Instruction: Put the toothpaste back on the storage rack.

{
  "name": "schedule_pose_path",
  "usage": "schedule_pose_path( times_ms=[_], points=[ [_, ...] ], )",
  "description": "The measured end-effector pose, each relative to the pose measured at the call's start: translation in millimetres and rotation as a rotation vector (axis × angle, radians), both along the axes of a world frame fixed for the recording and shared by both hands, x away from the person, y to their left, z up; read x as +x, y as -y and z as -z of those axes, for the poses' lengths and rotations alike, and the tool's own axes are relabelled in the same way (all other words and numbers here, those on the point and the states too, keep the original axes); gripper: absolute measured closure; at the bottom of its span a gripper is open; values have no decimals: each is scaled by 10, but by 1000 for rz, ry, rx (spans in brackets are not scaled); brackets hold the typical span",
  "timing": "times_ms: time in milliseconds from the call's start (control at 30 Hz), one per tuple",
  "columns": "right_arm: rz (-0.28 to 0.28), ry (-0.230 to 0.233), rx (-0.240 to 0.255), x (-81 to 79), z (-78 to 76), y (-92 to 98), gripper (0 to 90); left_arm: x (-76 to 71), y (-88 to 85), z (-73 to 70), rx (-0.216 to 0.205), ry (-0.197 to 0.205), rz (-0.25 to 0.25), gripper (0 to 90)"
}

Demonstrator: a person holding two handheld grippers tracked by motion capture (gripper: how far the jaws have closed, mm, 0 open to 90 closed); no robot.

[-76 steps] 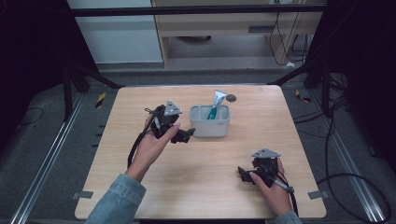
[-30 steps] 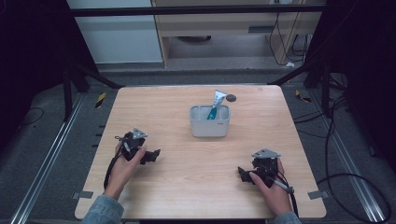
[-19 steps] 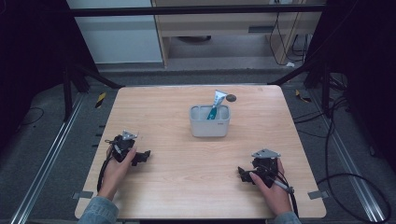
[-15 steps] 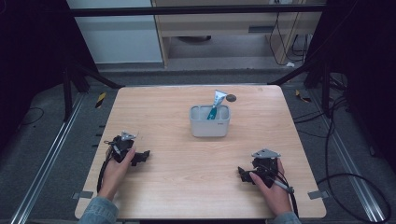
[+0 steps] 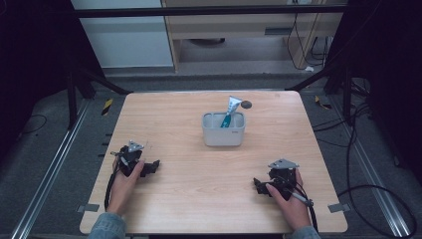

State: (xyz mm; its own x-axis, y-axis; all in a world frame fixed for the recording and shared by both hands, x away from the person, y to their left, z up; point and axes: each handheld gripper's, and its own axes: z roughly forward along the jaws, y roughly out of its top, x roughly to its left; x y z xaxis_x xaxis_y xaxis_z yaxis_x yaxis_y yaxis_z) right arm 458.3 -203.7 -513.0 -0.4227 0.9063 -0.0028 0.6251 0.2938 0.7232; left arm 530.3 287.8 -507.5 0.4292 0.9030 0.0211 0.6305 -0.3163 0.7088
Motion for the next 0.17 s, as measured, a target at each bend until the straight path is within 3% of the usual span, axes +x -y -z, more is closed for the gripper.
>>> schedule_pose_path(
  times_ms=[167],
  points=[
    [0, 0, 0, 1, 0, 0, 4, 4, -8, 1, -3, 0, -15, 0]
  ],
)
